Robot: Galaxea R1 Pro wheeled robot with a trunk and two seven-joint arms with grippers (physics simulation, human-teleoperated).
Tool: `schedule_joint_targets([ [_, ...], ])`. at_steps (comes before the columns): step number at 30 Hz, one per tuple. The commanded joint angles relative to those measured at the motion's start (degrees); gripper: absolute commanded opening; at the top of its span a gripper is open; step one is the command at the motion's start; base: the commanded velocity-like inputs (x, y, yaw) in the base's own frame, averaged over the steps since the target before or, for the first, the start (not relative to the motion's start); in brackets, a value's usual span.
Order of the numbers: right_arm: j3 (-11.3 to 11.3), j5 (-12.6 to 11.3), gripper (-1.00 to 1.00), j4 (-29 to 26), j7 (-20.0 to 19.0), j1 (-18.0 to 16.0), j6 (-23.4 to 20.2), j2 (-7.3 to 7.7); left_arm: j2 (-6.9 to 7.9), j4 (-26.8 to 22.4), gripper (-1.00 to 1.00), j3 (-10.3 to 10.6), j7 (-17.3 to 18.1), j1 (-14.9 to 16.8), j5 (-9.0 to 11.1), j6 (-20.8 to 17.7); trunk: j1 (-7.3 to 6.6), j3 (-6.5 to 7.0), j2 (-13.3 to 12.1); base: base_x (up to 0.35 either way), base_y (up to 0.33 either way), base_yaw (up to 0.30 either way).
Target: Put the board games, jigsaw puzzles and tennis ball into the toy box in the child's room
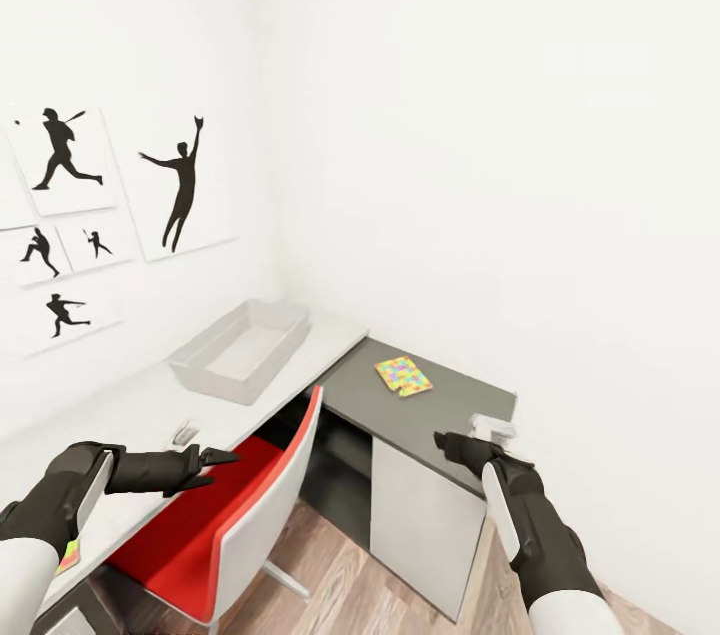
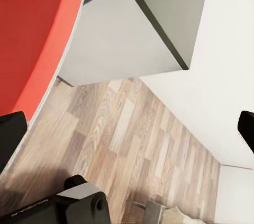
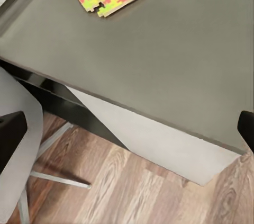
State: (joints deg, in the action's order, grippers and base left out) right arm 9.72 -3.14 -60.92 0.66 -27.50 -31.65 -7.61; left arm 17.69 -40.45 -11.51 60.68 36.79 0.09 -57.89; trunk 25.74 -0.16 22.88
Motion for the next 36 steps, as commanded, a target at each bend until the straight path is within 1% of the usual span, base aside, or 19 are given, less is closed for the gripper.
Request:
schedule_joint_targets([
  [1, 0.1, -0.3, 1.0, -0.1, 0.1, 0.0, -0.3, -0.04, -0.02, 0.0, 1.0, -0.1, 0.1, 0.0, 0.0, -0.5, 0.04, -0.03, 0.0, 0.174, -0.157, 0.29],
  [15, 0.1, -0.3, 1.0, -0.1, 0.1, 0.0, -0.3, -0.04, -0.03, 0.0, 1.0, -0.1, 0.1, 0.0, 0.0, -0.5, 0.04, -0.03, 0.0, 0.099, -0.032, 0.29],
  [29, 0.1, -0.3, 1.0, -0.1, 0.0, 0.0, -0.3, -0.04, -0.11, 0.0, 1.0, -0.1, 0.1, 0.0, 0.0, -0.5, 0.04, -0.03, 0.0, 0.039, 0.0, 0.289],
  [32, 0.1, -0.3, 1.0, -0.1, 0.0, 0.0, -0.3, 0.0, -0.11, 0.0, 1.0, -0.1, 0.1, 0.0, 0.0, -0.5, 0.04, -0.03, 0.0, 0.208, 0.0, 0.185],
  [36, 0.1, -0.3, 1.0, -0.1, 0.0, 0.0, -0.3, 0.04, -0.11, 0.0, 1.0, -0.1, 0.1, 0.0, 0.0, -0.5, 0.04, -0.03, 0.0, 0.288, 0.0, 0.054],
])
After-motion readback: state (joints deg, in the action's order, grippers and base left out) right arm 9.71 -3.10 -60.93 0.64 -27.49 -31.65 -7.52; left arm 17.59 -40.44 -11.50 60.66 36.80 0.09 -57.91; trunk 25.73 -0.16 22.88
